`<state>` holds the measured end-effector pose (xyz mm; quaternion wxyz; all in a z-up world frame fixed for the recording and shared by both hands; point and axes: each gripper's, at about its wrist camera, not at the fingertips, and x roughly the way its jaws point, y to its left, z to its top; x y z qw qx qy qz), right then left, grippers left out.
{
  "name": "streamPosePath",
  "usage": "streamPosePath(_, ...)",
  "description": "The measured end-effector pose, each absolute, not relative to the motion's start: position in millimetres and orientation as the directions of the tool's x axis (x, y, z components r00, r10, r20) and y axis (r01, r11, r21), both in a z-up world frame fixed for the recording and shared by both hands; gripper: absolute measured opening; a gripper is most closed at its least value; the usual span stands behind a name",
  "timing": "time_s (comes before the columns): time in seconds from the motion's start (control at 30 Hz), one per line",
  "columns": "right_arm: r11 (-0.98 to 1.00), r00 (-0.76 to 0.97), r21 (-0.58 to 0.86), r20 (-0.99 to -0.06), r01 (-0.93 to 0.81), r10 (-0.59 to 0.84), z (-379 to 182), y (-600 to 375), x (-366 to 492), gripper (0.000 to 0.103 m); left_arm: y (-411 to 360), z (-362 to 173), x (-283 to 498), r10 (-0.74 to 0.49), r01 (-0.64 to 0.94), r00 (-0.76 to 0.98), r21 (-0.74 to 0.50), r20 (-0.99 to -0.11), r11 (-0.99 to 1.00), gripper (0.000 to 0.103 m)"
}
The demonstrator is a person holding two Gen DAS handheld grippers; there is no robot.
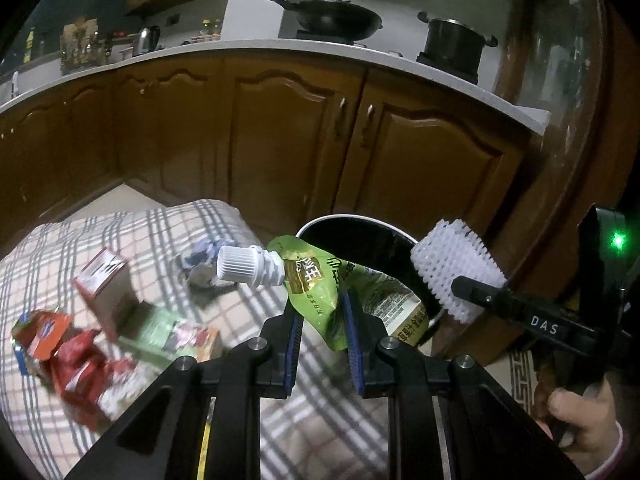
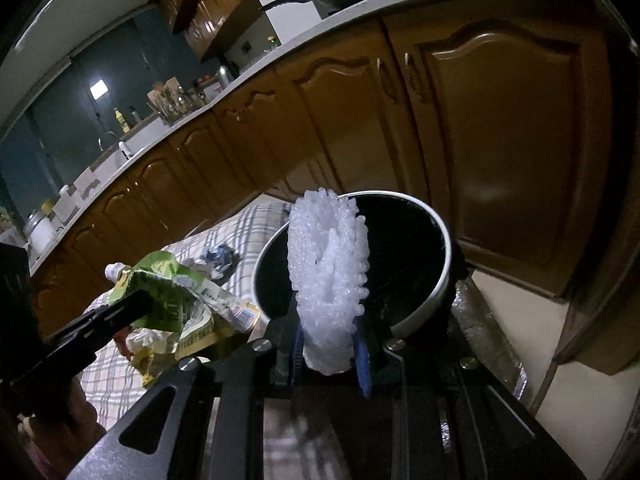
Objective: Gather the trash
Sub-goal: 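Carry pouch and brush over the black bin and release both inside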
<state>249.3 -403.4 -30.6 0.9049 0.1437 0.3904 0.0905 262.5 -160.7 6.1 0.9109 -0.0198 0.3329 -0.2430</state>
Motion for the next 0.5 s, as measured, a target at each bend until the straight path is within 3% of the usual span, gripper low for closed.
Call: streamPosePath(0.5,0.953,0.625,0.299,-0.735,-0.046,0.261,-42.0,-424.7,299.6,0.022,-214.2,-12.6,327.6,-0.44,0.443,0.608,-0.177,-0.661,0.879,0.019)
